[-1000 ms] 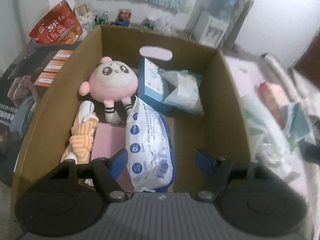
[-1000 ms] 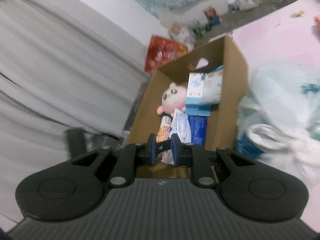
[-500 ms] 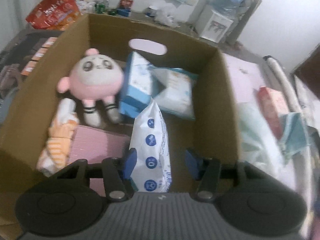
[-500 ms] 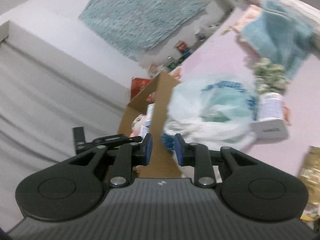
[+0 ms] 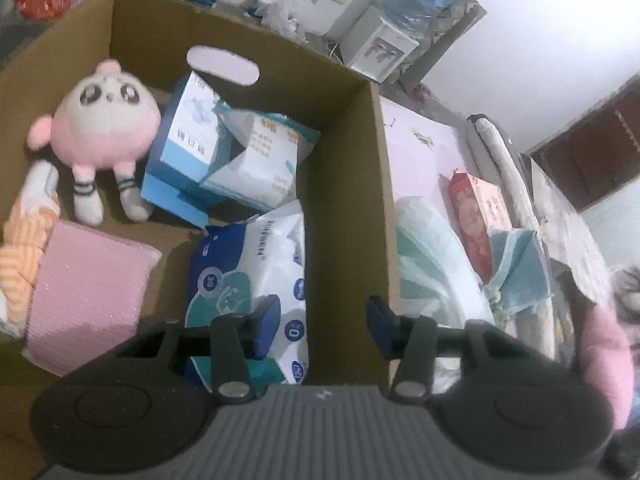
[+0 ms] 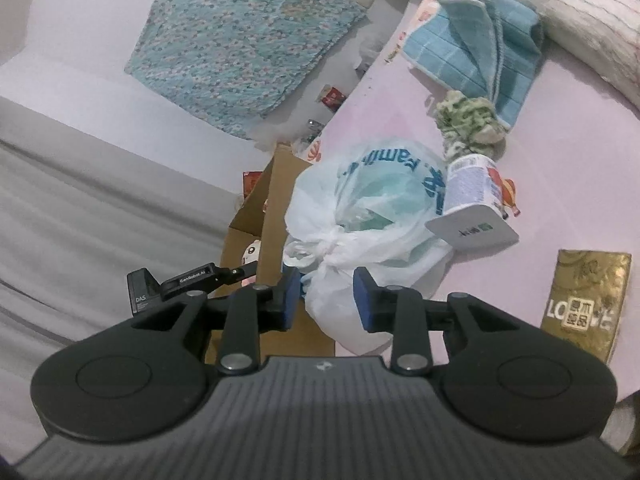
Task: Organize soft objects
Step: 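Open the right gripper to drop the wet-wipe pack into the box, then move both tools back toward the blue towel on the bed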
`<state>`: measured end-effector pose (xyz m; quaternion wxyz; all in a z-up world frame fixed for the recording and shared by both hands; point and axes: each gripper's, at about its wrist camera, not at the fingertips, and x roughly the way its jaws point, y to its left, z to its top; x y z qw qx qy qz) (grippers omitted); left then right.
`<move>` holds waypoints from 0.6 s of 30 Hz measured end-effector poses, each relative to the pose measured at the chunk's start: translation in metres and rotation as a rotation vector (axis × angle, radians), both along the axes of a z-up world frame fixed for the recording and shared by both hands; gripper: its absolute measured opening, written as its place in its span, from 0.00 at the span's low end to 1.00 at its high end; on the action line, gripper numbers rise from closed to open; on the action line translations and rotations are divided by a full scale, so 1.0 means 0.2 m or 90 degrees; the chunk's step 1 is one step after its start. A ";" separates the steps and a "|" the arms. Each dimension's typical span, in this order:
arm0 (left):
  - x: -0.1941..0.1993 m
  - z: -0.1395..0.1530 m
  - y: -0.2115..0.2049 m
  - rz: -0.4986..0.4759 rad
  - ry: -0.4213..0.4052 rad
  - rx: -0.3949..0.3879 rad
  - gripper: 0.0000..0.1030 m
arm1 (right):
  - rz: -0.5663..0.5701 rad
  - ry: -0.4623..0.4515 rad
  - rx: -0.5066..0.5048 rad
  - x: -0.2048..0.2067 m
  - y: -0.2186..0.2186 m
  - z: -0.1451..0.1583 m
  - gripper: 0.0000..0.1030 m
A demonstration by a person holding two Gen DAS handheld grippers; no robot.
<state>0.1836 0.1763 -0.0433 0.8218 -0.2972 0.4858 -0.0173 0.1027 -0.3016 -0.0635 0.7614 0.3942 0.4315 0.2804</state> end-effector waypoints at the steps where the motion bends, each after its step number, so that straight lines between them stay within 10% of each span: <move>1: 0.00 -0.02 0.01 0.005 0.003 -0.015 0.45 | -0.001 0.002 0.000 0.00 -0.01 0.00 0.29; 6: 0.01 -0.08 0.07 0.036 0.021 -0.077 0.45 | -0.005 0.008 -0.002 -0.01 -0.02 -0.01 0.30; 18: 0.03 -0.09 0.02 0.009 0.055 0.037 0.46 | -0.002 0.015 0.005 0.00 -0.01 -0.02 0.32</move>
